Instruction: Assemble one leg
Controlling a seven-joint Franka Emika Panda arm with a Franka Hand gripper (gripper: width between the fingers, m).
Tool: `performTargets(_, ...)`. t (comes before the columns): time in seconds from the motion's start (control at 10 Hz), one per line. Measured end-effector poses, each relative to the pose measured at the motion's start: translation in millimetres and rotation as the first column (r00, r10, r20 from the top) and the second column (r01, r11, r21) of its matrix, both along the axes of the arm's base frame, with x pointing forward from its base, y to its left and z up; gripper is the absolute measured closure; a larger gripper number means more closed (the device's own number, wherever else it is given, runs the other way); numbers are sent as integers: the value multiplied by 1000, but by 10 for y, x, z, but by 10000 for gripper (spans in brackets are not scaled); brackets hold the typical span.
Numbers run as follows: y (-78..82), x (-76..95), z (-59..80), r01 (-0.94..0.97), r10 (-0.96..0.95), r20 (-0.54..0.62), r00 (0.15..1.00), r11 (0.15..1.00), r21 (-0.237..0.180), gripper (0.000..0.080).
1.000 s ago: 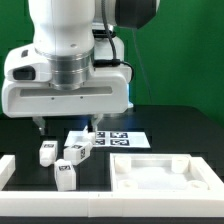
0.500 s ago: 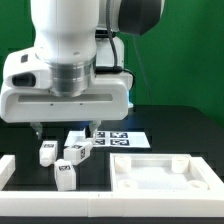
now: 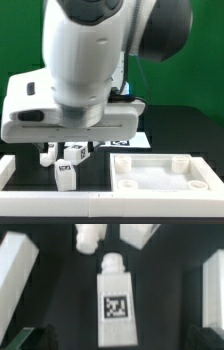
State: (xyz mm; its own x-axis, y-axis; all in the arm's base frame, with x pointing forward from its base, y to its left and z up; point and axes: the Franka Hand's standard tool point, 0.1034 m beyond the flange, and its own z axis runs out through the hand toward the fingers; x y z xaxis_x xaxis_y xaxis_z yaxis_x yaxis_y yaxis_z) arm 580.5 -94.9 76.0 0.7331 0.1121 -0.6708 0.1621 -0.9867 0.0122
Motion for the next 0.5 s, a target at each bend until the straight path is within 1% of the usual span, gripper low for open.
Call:
performTargets(0.1, -10, 9, -72, 1, -1, -23, 1000, 1000, -5, 150)
performTargets(0.2, -10, 35, -113, -2, 2, -23, 1000, 1000, -7, 150)
performTargets(0.3, -18, -30, -165, 3, -4, -70, 998, 1000, -12, 150)
performTargets(0.4, -17, -82, -225, 33, -38, -116, 993, 999, -43, 150)
performTargets(0.5, 7, -104, -240, 46, -53, -127, 990, 997, -61, 150)
